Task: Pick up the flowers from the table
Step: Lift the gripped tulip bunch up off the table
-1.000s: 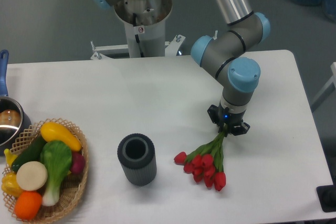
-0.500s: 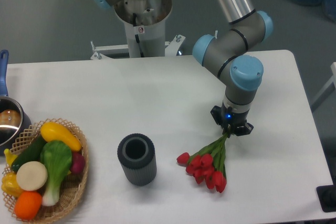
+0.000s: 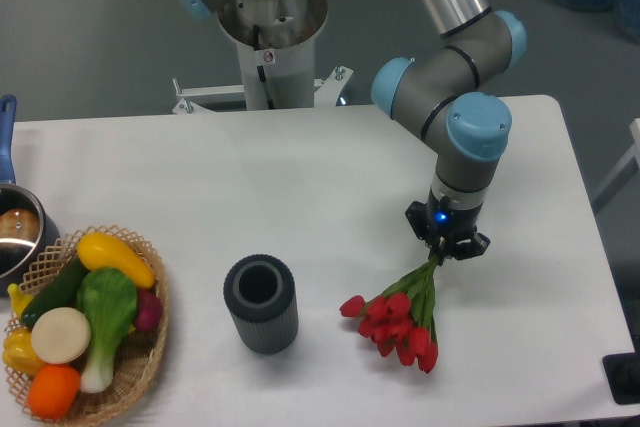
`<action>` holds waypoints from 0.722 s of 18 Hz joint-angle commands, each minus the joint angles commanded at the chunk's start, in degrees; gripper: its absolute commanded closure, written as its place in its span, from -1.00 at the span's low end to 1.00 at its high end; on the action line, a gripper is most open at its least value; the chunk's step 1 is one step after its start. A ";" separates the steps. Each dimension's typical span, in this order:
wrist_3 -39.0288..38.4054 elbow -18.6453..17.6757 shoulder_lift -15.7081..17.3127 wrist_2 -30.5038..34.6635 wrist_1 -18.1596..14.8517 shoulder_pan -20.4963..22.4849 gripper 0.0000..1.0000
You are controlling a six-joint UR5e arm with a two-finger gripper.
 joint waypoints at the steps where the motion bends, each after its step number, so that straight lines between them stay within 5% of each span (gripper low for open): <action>1: -0.17 0.70 0.09 -0.62 0.00 0.00 0.65; 8: -6.32 7.03 0.18 -7.56 0.00 0.26 0.65; 13: -7.29 8.09 0.35 -9.94 0.00 0.79 0.65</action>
